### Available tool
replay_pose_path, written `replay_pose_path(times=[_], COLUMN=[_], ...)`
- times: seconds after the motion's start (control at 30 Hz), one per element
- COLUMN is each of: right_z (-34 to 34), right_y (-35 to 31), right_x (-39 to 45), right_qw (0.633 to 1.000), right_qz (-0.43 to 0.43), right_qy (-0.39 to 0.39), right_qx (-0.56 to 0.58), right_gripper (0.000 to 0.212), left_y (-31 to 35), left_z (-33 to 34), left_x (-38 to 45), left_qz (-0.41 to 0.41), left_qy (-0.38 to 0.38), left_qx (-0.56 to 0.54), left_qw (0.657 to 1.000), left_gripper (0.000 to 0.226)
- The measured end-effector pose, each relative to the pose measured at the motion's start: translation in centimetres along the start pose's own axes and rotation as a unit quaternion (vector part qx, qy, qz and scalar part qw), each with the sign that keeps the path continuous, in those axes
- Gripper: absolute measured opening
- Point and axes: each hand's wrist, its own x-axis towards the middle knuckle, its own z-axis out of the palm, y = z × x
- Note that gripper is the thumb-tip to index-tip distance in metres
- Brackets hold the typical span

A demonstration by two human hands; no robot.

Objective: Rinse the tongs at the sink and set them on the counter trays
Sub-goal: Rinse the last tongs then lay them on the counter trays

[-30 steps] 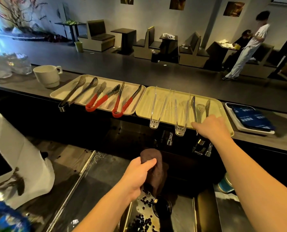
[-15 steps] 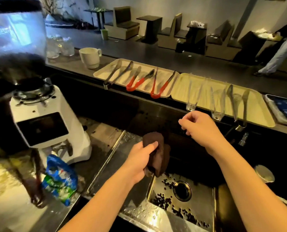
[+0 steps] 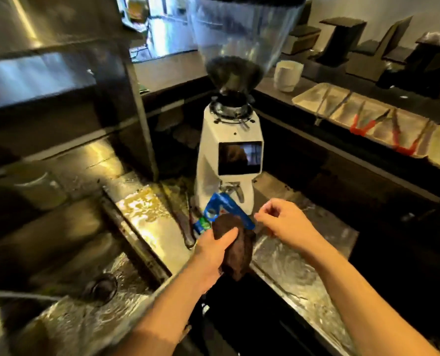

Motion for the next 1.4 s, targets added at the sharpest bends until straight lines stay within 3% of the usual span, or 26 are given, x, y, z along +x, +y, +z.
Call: replay_pose_path(times=[0.17,0.37,0.4,0.47,0.63,0.77,0.93,1.07,1.17,1.27,1.4], right_z=[9.9,16.9,17.6,18.7,21.4,24.0,26.7,27.7,27.5,26.3,24.7], right_y=[-3.0,-3.7,-3.4,-2.9,-0.8,0.9,1.9,1.5,0.7,-0.7,-3.0], right_x=[1.9,4.4,5.1,6.8,12.4,15.3,16.5,17.1,17.1,16.9,15.4], right_qw=[0.998,0.994,0.992,0.987,0.962,0.938,0.913,0.953,0.949,0.971,0.977], right_qz=[0.013,0.022,0.025,0.035,0.038,-0.040,-0.084,-0.017,0.003,-0.004,-0.030], right_qy=[-0.066,-0.099,-0.112,-0.134,-0.194,-0.197,-0.157,-0.141,-0.122,-0.103,-0.163], right_qx=[-0.001,-0.046,-0.060,-0.079,-0.190,-0.281,-0.366,-0.269,-0.292,-0.218,-0.136], right_gripper=[0.013,0.009,0.008,0.026,0.035,0.026,0.034,0.025,0.036,0.035,0.029], left_y=[1.4,2.1,2.1,2.0,2.4,2.3,2.8,2.6,2.7,3.1,3.8], left_z=[-10.4,-17.1,-17.6,-18.4,-18.1,-18.1,-18.1,-18.6,-19.2,-20.0,-21.4], left_x=[-0.3,1.4,1.7,2.6,5.2,6.5,8.4,9.1,8.8,7.7,5.4], left_qz=[0.001,-0.038,-0.044,-0.044,-0.048,-0.042,-0.049,-0.042,-0.035,-0.023,0.032], left_qy=[0.096,0.163,0.164,0.184,0.261,0.248,0.315,0.344,0.339,0.324,0.293], left_qx=[-0.032,-0.028,-0.031,-0.025,-0.010,-0.012,0.021,0.010,-0.002,-0.033,-0.057], left_qw=[0.995,0.985,0.985,0.982,0.964,0.968,0.948,0.938,0.940,0.945,0.954], left_gripper=[0.030,0.027,0.023,0.017,0.026,0.023,0.024,0.029,0.030,0.029,0.021])
